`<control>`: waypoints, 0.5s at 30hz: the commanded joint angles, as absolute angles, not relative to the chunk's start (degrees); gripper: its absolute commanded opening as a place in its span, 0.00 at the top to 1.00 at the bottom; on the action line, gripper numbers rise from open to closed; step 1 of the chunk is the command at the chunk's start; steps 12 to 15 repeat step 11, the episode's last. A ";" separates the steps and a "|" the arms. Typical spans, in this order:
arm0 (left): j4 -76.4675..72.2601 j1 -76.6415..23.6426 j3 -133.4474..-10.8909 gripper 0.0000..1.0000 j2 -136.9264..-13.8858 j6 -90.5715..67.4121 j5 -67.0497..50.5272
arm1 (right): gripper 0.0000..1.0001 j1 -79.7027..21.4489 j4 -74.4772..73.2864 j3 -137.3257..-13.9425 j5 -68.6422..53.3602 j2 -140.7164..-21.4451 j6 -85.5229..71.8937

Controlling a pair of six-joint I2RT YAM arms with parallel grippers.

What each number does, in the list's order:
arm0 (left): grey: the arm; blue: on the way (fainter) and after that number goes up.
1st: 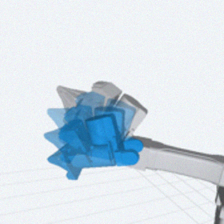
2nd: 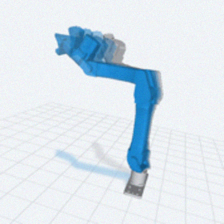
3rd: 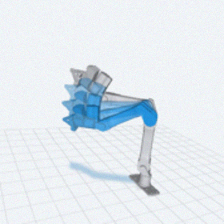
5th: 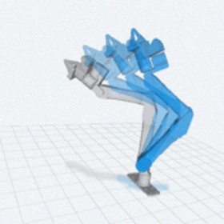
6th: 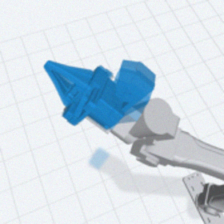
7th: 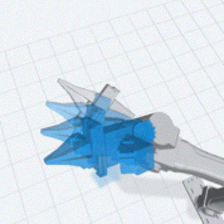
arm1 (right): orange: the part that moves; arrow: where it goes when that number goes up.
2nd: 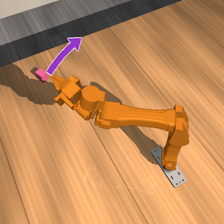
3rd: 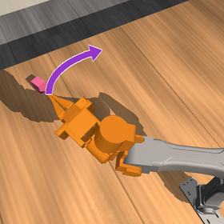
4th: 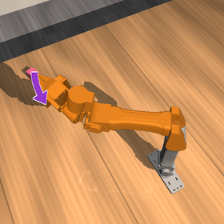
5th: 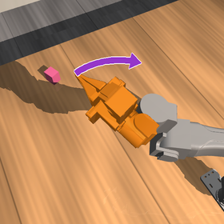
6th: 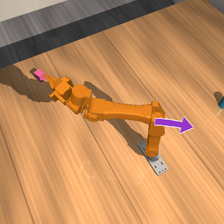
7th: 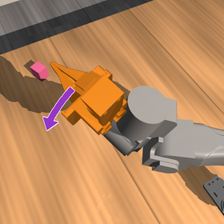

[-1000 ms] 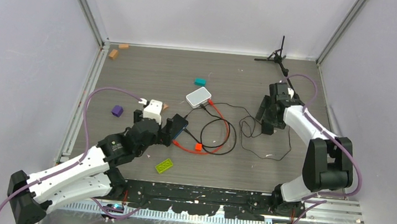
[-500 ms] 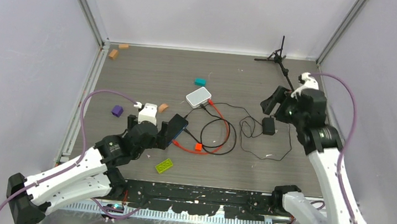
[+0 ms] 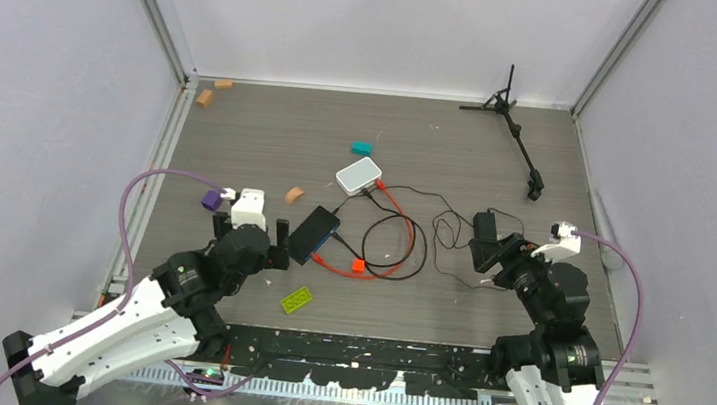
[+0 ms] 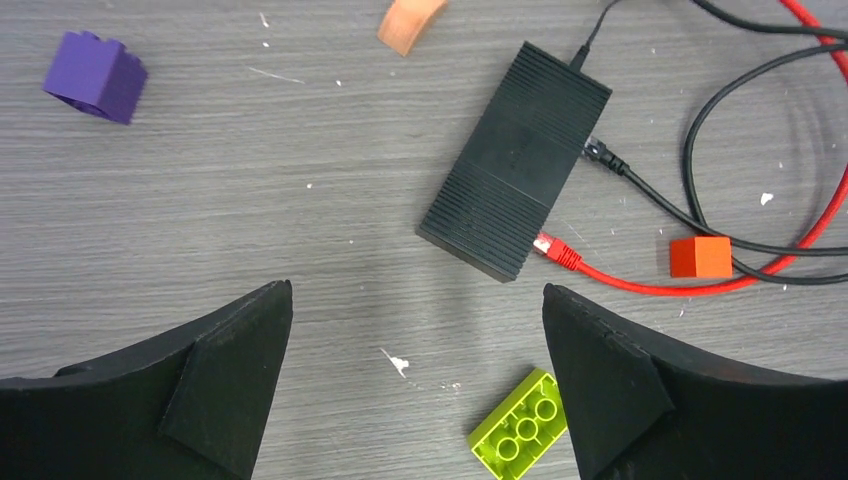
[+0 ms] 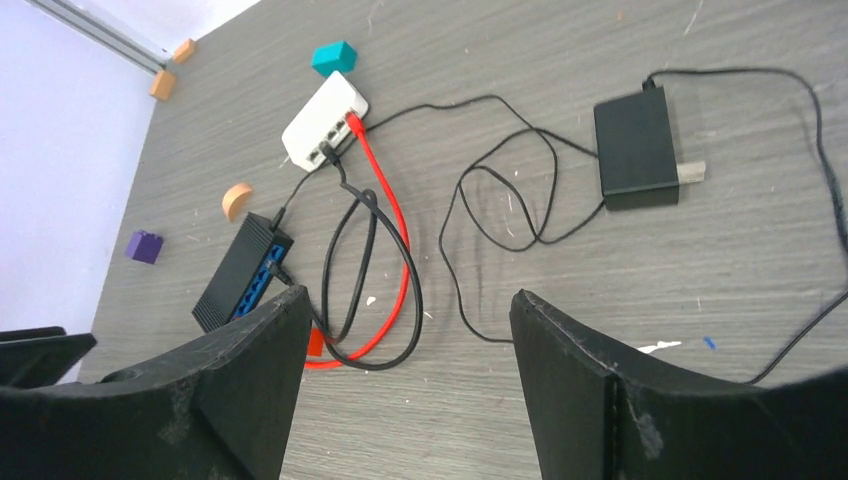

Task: Insert the plug into the switch port
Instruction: Reset both arms

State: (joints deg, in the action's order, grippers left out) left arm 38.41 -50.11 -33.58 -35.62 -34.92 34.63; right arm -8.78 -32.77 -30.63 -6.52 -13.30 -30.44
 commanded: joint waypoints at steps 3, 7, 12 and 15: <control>38.35 -49.92 -34.32 0.03 -29.75 -32.89 38.24 | 0.23 -8.68 -26.67 -27.54 -5.30 -12.83 -33.31; 34.45 -49.92 -32.25 0.00 -26.73 -28.95 33.32 | 0.23 -8.62 -25.58 -26.94 -6.46 -14.13 -32.92; 34.90 -49.92 -32.06 0.00 -25.17 -29.29 34.01 | 0.23 -8.64 -25.10 -26.81 -7.14 -14.98 -32.46; 34.90 -49.92 -32.06 0.00 -25.17 -29.29 34.01 | 0.23 -8.64 -25.10 -26.81 -7.14 -14.98 -32.46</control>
